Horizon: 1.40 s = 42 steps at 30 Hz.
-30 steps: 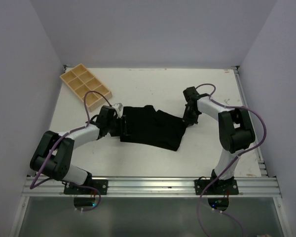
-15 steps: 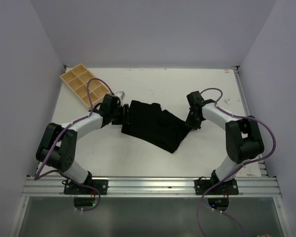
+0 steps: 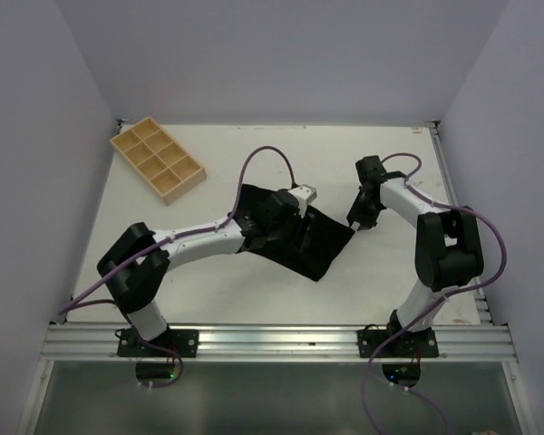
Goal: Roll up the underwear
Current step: Fold the underwear
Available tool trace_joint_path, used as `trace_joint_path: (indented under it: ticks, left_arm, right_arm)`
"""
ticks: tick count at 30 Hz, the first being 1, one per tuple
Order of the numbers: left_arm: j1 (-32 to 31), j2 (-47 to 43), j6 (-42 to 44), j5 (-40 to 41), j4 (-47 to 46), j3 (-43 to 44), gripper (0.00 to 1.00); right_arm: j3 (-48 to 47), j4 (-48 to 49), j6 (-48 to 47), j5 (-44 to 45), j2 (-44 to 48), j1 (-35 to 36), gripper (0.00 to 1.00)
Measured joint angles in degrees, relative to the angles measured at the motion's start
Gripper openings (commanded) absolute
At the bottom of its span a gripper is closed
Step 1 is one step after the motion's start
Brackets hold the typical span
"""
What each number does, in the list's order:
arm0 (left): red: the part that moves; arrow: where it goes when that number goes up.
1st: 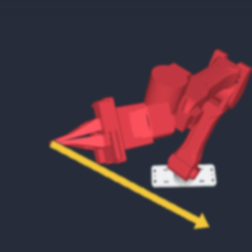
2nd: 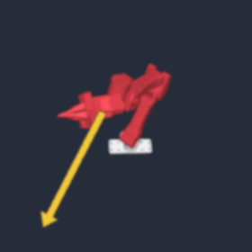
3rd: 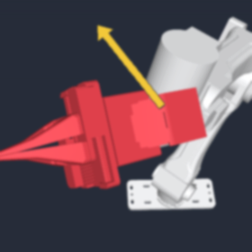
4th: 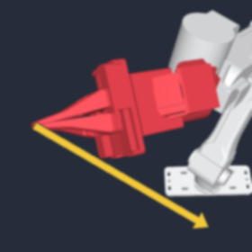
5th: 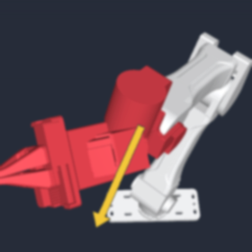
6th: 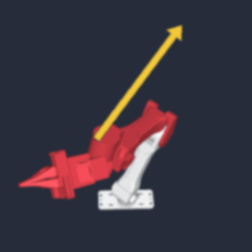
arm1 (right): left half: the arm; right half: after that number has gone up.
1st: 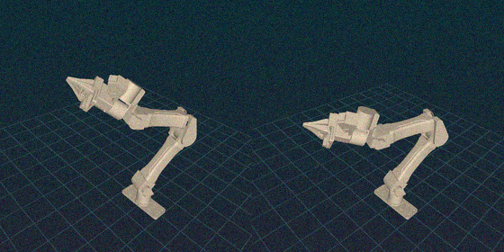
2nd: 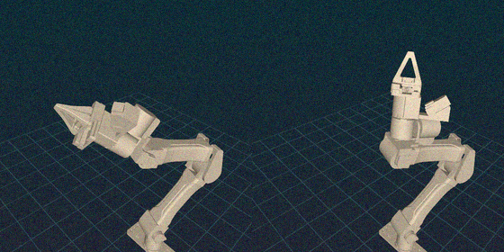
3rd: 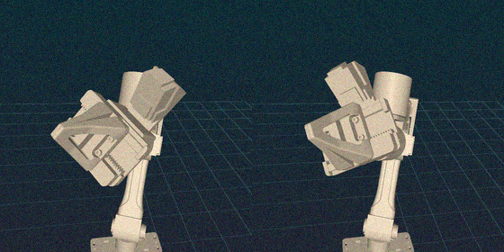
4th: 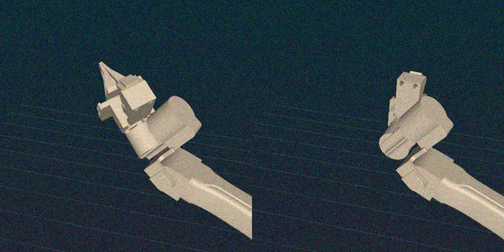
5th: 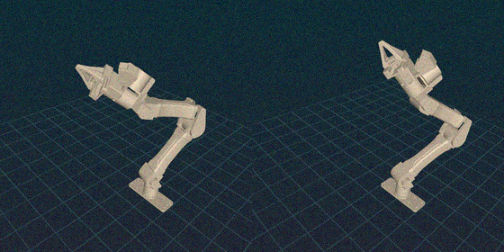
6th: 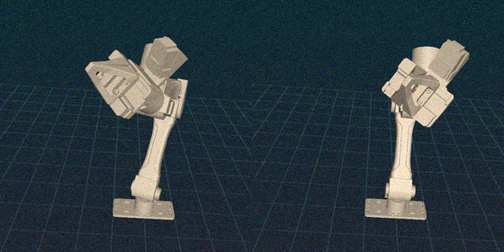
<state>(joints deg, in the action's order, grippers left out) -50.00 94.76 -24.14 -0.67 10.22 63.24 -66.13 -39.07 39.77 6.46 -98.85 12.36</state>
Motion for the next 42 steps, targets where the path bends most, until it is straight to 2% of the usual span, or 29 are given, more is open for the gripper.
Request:
trace_joint_path:
  ticks: [10,21,35,42]
  left_arm:
    - [-7.23,10.43,2.71,2.93,-1.73,5.95,0.62]
    - [-11.23,10.58,3.37,4.2,-3.17,3.74,0.66]
    - [-14.67,14.1,2.19,5.16,-4.24,3.48,0.65]
    - [-15.04,15.12,0.74,5.84,-4.26,3.48,0.62]
  right_arm:
    - [2.05,2.32,-0.92,-3.45,-1.7,-1.77,0.33]
    - [4.24,4.04,-0.74,-4.94,-1.7,-1.77,0.33]
    - [4.42,4.33,0.17,-4.55,0.33,-1.14,0.36]
    - [4.79,5.64,0.17,-4.61,-0.22,-0.96,0.34]
